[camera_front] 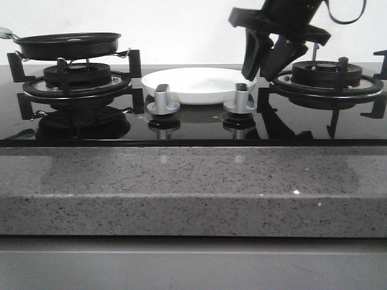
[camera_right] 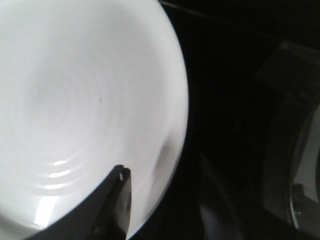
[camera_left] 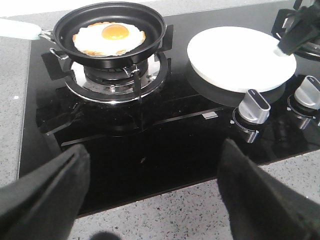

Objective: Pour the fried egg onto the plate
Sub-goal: 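Lower the right gripper to the white plate rim and grasp it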

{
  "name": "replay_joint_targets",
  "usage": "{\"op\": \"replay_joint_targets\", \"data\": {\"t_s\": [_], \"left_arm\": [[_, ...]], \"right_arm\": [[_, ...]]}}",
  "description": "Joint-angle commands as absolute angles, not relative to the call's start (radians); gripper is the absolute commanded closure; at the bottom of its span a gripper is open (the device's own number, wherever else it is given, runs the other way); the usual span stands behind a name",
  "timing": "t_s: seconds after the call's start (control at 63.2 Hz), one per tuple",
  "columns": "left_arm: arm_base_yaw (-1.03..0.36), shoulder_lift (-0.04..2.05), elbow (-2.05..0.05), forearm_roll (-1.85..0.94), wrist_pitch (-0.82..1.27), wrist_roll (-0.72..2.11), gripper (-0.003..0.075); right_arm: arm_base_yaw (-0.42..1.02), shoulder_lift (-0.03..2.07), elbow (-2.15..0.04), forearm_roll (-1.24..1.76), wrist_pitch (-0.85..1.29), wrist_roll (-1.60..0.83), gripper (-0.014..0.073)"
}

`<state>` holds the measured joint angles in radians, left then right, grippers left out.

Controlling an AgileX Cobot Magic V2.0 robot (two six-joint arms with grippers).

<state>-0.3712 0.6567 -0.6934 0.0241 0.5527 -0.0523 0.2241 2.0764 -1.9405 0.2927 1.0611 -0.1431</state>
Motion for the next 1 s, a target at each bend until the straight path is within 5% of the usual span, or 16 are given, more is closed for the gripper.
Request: {"op": "replay_joint_targets", "data": {"t_s": [0.0, 0.158, 0.586, 0.982], "left_arm": [[-0.379, 0.664, -0.73, 0.023, 0.492, -0.052, 0.0189], [-0.379, 0.664, -0.73, 0.023, 0.51, -0.052, 0.0189], [-0.379, 0.664, -0.73, 0.021, 0.552, -0.052, 0.0189], [-0.379, 0.664, -0.73, 0.021, 0.552, -0.052, 0.0189]], "right_arm": [[0.221, 2.057, -2.021, 0.315, 1.075, -0.155, 0.0252], [0.219, 2.116, -2.097, 0.315, 1.14, -0.155, 0.026], [0.219, 2.141, -2.114, 0.315, 1.075, -0.155, 0.071], [0.218, 2.002, -2.113, 0.315, 0.98, -0.135, 0.0711]]}}
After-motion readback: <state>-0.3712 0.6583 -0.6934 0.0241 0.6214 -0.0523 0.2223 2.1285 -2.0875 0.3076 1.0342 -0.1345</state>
